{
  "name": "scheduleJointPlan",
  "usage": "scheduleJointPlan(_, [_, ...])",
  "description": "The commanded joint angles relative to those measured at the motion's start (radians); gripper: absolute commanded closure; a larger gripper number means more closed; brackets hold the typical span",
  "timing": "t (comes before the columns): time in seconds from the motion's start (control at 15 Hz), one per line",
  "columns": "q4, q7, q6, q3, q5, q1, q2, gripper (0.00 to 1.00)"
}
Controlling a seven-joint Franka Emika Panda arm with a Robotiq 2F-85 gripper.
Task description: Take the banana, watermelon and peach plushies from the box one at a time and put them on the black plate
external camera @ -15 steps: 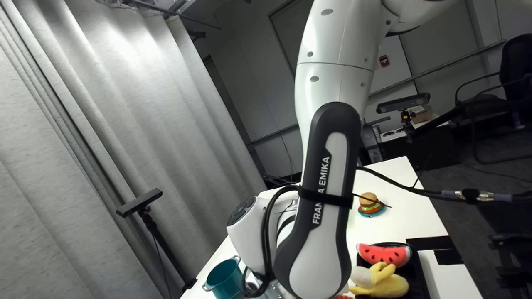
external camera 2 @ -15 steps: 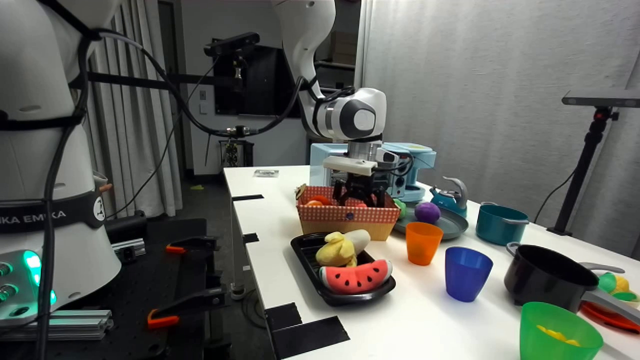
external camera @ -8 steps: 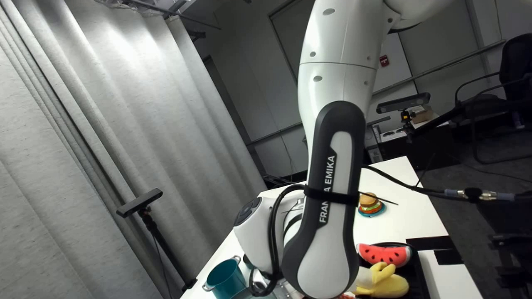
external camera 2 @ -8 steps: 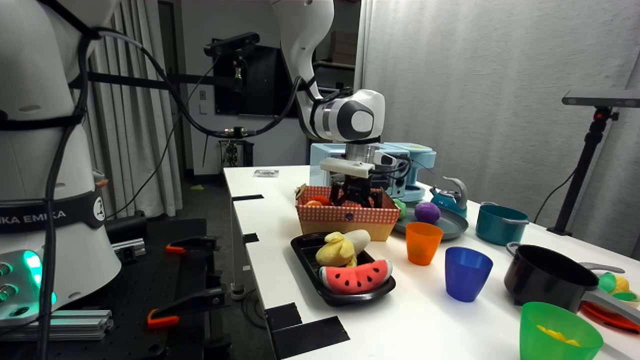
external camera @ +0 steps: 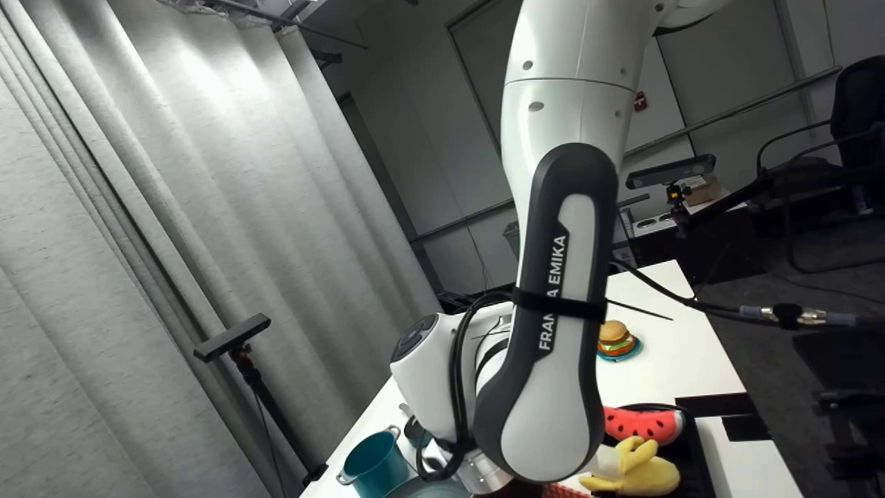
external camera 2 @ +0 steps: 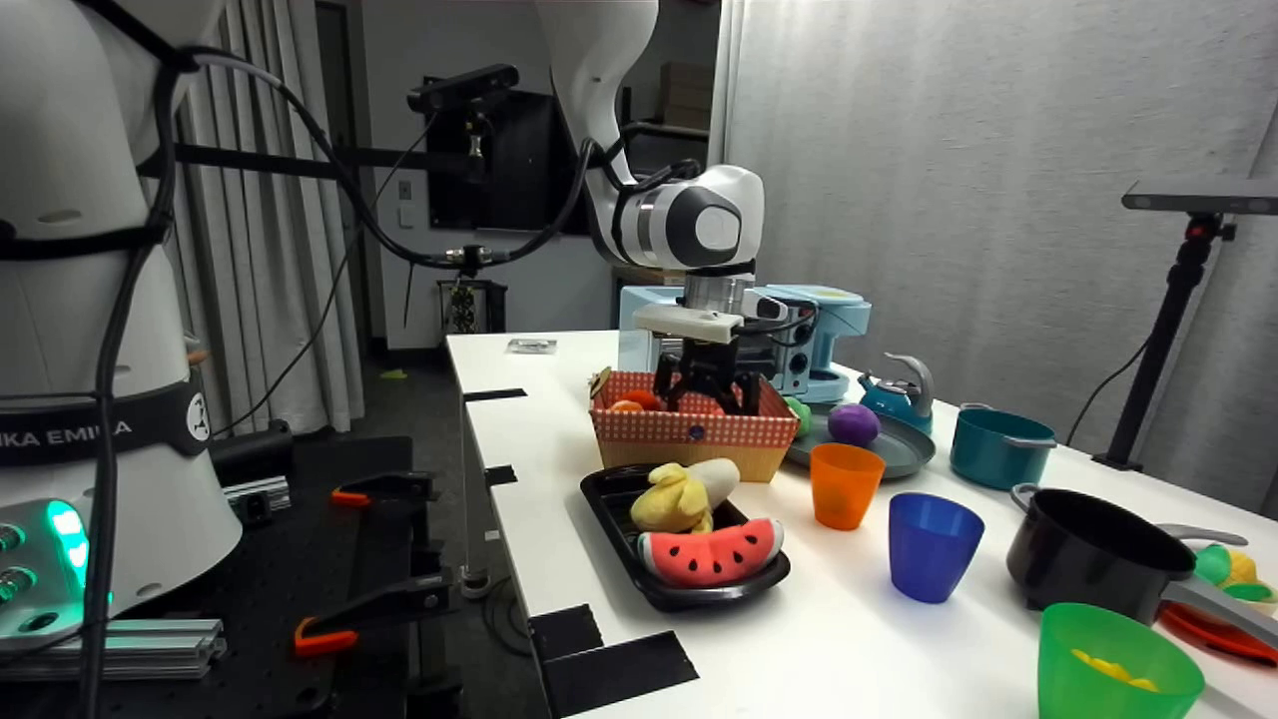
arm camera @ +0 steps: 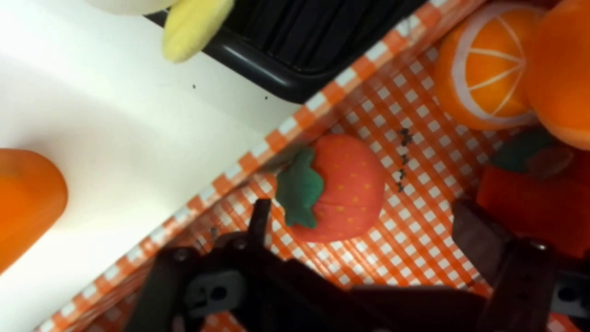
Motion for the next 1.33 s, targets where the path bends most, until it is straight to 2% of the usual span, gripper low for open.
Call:
scheduleJointPlan(0.0, [-0.05,0.016,-0.022,-0.005,-0.02,0.001,-0.057,0.0])
scheduleJointPlan(0.07, [-0.056,0.015,-0.02,-0.005,-0.02,0.0,-0.062,0.0])
scheduleJointPlan(0.13, [-0.061,0.016,-0.018,-0.005,-0.019,0.0,-0.064,0.18])
scheduleJointPlan(0.27, [-0.068,0.015,-0.014,-0.005,-0.016,-0.003,-0.069,0.21])
scheduleJointPlan(0.33, [-0.071,0.015,-0.013,-0.004,-0.013,-0.005,-0.069,0.3])
scheduleJointPlan(0.4, [-0.074,0.016,-0.011,-0.005,-0.012,-0.006,-0.069,0.46])
scheduleJointPlan(0.47, [-0.076,0.016,-0.01,-0.005,-0.011,-0.007,-0.069,0.46])
scheduleJointPlan(0.67, [-0.082,0.012,-0.005,-0.002,-0.004,-0.013,-0.072,0.7])
scheduleJointPlan(0.93, [-0.09,0.013,-0.003,-0.005,-0.008,-0.017,-0.086,0.97])
scheduleJointPlan(1.0, [-0.097,0.014,-0.004,-0.005,-0.008,-0.017,-0.096,1.0])
scheduleJointPlan(1.27, [-0.147,0.016,-0.01,0.001,-0.006,-0.016,-0.165,0.99])
